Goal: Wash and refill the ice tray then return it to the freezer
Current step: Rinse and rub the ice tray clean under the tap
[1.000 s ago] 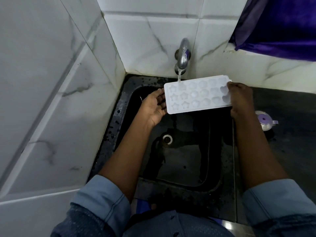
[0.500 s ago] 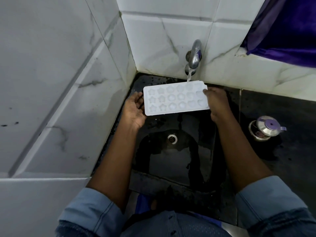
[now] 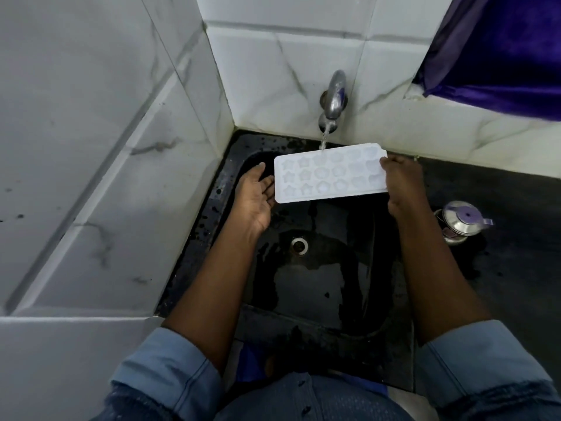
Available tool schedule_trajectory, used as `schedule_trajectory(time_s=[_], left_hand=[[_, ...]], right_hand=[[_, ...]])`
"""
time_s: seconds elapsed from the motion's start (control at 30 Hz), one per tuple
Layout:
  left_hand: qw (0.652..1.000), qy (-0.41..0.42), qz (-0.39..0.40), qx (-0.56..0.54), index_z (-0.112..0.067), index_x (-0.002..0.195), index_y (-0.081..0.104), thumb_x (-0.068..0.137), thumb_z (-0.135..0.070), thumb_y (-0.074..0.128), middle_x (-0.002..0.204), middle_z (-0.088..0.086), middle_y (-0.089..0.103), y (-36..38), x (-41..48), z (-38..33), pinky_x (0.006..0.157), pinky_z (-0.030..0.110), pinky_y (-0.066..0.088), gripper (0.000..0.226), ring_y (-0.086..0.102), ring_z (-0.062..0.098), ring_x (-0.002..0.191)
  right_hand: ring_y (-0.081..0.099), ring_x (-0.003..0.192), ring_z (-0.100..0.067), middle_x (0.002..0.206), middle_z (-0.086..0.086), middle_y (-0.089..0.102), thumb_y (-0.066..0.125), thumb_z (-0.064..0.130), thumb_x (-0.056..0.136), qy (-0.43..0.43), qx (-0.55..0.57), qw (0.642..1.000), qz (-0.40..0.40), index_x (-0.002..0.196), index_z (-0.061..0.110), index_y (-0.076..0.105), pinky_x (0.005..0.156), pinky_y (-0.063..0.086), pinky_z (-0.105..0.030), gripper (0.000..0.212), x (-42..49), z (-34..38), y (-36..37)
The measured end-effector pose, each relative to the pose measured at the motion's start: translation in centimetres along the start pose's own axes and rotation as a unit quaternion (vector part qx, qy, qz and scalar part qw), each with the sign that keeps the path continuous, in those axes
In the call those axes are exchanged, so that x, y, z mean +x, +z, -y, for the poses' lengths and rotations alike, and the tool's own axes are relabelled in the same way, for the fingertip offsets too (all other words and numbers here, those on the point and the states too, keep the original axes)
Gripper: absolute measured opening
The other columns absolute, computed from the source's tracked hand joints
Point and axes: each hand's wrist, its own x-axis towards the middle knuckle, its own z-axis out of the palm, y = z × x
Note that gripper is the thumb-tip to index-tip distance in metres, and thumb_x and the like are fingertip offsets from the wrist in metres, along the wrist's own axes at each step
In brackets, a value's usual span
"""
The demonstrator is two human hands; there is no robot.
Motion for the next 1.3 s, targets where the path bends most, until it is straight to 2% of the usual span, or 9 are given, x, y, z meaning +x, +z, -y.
schedule_trajectory(time_s=[0.1,0.23,0.33,0.53,0.63,0.8,0.97,1.03,1.3], left_hand=[[1.000,-0.004,0.023,0.015,-0.017,0.150,0.053,0.107,-0.036,0.056,0.144,0.019,0.061,1.4,0.5,0.9,0.089,0.039,0.055,0.047,0.064,0.032,0.128],[0.999,-0.009,0.042,0.026,-0.016,0.150,0.053,0.105,-0.037,0.059,0.139,0.021,0.066,2.9,0.8,1.4,0.086,0.038,0.056,0.050,0.067,0.032,0.124],[0.998,-0.011,0.059,0.023,-0.016,0.150,0.053,0.105,-0.037,0.059,0.137,0.020,0.068,3.4,1.3,1.3,0.092,0.041,0.056,0.050,0.067,0.031,0.124],[0.997,-0.012,0.072,-0.008,-0.022,0.132,0.058,0.106,-0.036,0.057,0.132,0.018,0.071,2.5,1.5,0.0,0.114,0.048,0.046,0.030,0.067,0.032,0.127],[0.997,-0.013,0.073,-0.027,-0.022,0.119,0.060,0.105,-0.036,0.056,0.135,0.019,0.070,2.0,1.4,-0.9,0.118,0.048,0.044,0.020,0.065,0.033,0.130],[0.997,0.003,0.055,-0.051,-0.021,0.123,0.060,0.104,-0.035,0.057,0.134,0.019,0.071,0.8,1.8,-2.0,0.102,0.044,0.053,0.024,0.066,0.033,0.129],[0.997,0.027,0.022,-0.064,-0.020,0.116,0.062,0.104,-0.033,0.057,0.140,0.021,0.067,-0.9,1.8,-3.8,0.114,0.046,0.047,0.018,0.064,0.034,0.131],[0.997,0.032,0.013,-0.064,-0.021,0.114,0.062,0.104,-0.032,0.056,0.140,0.021,0.067,-1.6,1.8,-4.6,0.111,0.044,0.048,0.017,0.066,0.033,0.126],[0.995,0.043,-0.037,-0.084,-0.018,0.094,0.063,0.102,-0.033,0.056,0.129,0.019,0.070,-4.6,2.0,-6.6,0.112,0.042,0.048,0.018,0.066,0.029,0.112]], right_hand=[[0.062,0.047,0.001,0.079,0.005,0.066,0.059,0.005,0.100,0.006,0.020,0.999,-0.041,0.102,0.010,0.069,0.050,0.050,-0.016,0.012,0.2,0.1,-1.7],[0.062,0.063,-0.011,0.079,0.006,0.066,0.061,0.008,0.099,0.010,0.022,0.998,-0.061,0.100,0.013,0.070,0.054,0.051,-0.018,0.010,0.6,-0.1,-3.6],[0.060,0.047,0.000,0.078,0.006,0.066,0.059,0.008,0.101,0.011,0.019,0.998,-0.063,0.101,0.012,0.069,0.053,0.050,-0.017,0.011,0.7,-0.3,-4.0],[0.060,0.061,-0.009,0.079,0.004,0.066,0.061,0.009,0.100,0.014,0.025,0.998,-0.052,0.091,0.014,0.069,0.056,0.052,-0.020,0.013,0.9,-0.4,-3.1],[0.060,0.049,-0.001,0.079,0.005,0.067,0.060,0.008,0.101,0.011,0.028,0.999,-0.045,0.085,0.014,0.067,0.055,0.052,-0.019,0.018,1.0,-0.2,-2.1],[0.063,0.050,0.002,0.084,0.006,0.069,0.058,0.007,0.102,0.003,0.034,0.999,-0.027,0.101,0.011,0.069,0.053,0.051,-0.015,0.012,0.8,0.1,-0.1],[0.065,0.068,-0.006,0.085,0.004,0.071,0.064,0.008,0.099,0.002,0.032,0.999,0.015,0.085,0.017,0.071,0.069,0.057,-0.024,0.018,0.8,0.3,2.3],[0.067,0.063,-0.006,0.083,0.003,0.071,0.063,0.006,0.099,0.011,0.041,0.998,0.042,0.083,0.018,0.071,0.063,0.057,-0.024,0.022,0.5,0.5,3.2],[0.075,0.074,-0.016,0.094,-0.005,0.077,0.059,-0.004,0.097,0.015,0.031,0.991,0.127,0.102,0.008,0.076,0.068,0.059,-0.030,0.021,-0.6,0.0,6.1]])
